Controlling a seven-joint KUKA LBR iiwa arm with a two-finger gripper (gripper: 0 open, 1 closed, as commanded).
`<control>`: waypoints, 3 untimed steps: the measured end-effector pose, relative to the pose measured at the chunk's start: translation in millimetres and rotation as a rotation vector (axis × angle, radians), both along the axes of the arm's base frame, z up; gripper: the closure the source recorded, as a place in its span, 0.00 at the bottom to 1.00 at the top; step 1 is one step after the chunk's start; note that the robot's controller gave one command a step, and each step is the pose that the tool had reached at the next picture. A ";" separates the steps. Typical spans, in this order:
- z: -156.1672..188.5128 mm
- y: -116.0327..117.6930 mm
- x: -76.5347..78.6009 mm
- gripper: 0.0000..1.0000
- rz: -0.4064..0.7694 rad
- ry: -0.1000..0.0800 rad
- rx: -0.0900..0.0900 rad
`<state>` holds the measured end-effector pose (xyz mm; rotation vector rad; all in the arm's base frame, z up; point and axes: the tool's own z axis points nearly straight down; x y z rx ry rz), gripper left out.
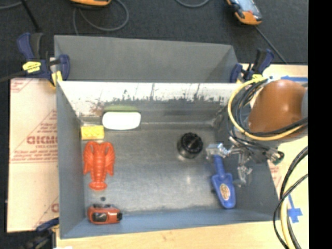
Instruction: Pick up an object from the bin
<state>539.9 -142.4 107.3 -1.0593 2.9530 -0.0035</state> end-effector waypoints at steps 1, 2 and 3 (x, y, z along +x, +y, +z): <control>-29.9 9.1 6.7 0.00 0.137 0.000 0.001; -34.5 18.0 17.5 1.00 0.284 -0.002 -0.003; -34.5 18.0 17.5 1.00 0.284 -0.002 -0.003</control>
Offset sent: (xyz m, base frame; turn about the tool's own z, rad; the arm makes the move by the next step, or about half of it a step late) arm 0.0149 0.0198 -0.0373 -0.2871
